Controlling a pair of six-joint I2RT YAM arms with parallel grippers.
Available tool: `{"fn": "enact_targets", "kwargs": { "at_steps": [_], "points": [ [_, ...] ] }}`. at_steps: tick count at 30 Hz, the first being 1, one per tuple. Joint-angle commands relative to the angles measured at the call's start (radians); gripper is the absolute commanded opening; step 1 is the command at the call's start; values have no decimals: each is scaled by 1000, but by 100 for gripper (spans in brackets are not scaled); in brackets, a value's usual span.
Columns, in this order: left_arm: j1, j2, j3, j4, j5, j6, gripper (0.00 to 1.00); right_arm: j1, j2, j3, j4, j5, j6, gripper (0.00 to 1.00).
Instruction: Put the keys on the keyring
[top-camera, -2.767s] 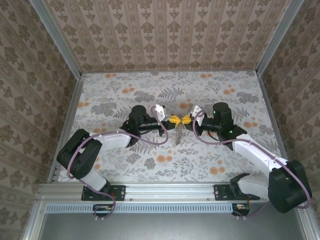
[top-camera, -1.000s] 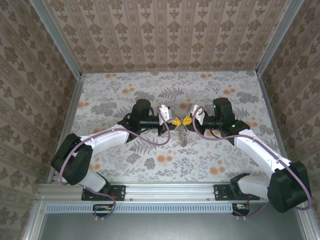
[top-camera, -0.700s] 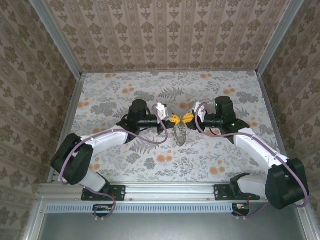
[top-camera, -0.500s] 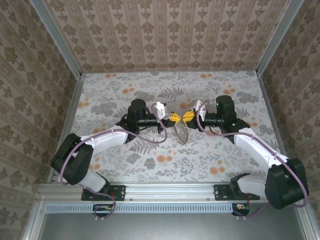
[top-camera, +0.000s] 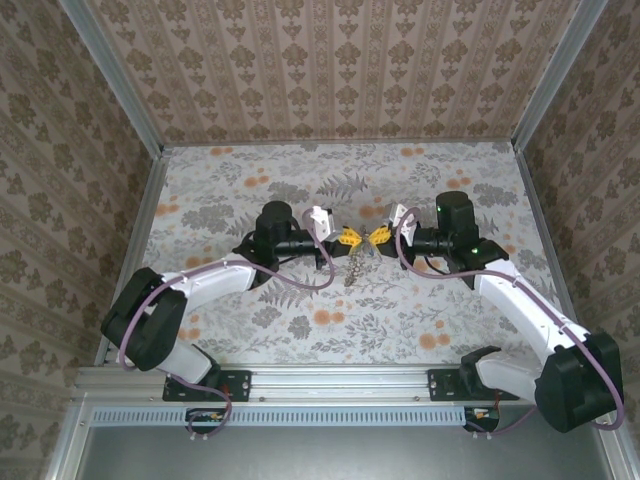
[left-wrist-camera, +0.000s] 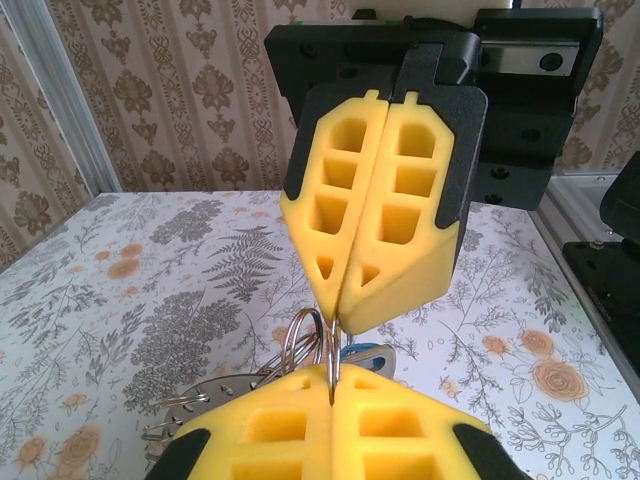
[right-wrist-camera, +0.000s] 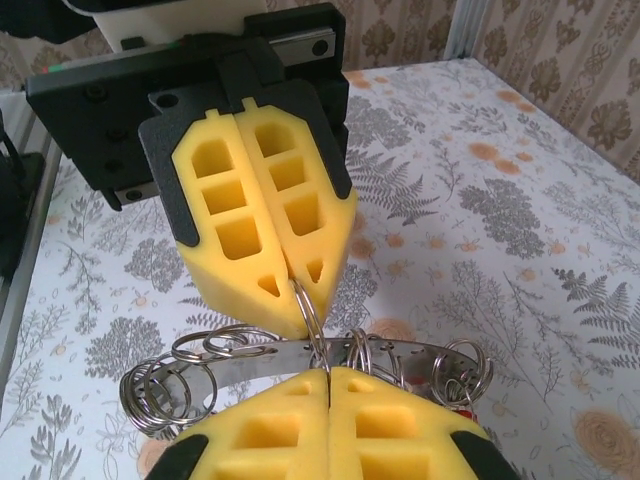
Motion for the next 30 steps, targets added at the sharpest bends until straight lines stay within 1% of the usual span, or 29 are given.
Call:
{"fn": "enact_targets", "kwargs": {
  "at_steps": [1,5,8,15,16,17,19,20,22,24,27,30],
  "points": [
    [1,-14,-6,144,11,-68,0,4,0,8,-63,6,-18,3],
    [-1,25,-21,291,18,-149,0,5,13,-42,91,-27,93,2],
    [-4,54,-31,371,13,-185,0,4,38,-50,130,-31,143,3],
    [-11,74,-25,397,10,-191,0,5,90,-57,183,-75,221,5],
    [-10,73,-23,400,9,-192,0,5,95,-51,181,-80,226,6],
    [-11,76,-24,399,8,-191,0,6,98,-44,169,-82,226,10],
    [-10,75,-24,396,1,-186,0,4,92,-29,129,-52,204,12],
    [-9,72,-26,392,-5,-182,0,4,75,-24,98,-19,174,13],
    [-9,64,-32,376,-13,-169,0,5,39,-21,47,37,106,19],
    [-8,53,-34,340,-18,-148,0,4,-1,-15,-1,70,27,20],
    [-6,40,-37,296,-20,-120,0,4,-31,26,-83,69,-53,21],
    [-4,33,-37,277,-21,-111,0,7,-57,30,-66,69,-94,21]
  ]
}}
